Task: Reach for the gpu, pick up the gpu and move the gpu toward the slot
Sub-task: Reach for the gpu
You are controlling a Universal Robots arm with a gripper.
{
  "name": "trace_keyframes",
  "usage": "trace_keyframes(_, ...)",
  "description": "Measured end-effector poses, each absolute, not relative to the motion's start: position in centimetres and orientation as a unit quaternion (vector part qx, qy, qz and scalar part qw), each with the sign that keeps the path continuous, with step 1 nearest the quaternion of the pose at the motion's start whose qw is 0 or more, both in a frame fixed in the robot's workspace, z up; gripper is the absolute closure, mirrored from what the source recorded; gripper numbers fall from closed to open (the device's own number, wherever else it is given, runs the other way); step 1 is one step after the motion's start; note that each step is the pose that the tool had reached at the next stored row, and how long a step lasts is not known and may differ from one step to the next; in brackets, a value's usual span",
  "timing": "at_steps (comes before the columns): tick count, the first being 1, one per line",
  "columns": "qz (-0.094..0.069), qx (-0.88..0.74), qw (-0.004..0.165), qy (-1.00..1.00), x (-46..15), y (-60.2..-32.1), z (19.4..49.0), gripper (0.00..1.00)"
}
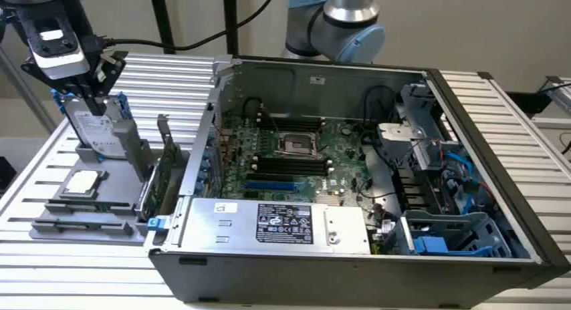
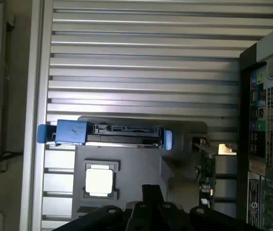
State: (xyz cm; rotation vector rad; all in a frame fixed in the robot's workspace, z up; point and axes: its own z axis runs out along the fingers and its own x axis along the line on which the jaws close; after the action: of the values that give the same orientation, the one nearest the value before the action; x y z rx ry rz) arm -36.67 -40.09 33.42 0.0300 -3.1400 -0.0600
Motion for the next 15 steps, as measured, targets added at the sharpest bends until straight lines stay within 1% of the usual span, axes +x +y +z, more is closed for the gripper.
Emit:
trace_keyframes(13,-0.019,0.010,0.000,-1.000,-36.67,-40.10,33.42,0.89)
trace_keyframes(15,-0.019,0.009,0.001,-1.000,-36.64,-40.53,33.42,0.89)
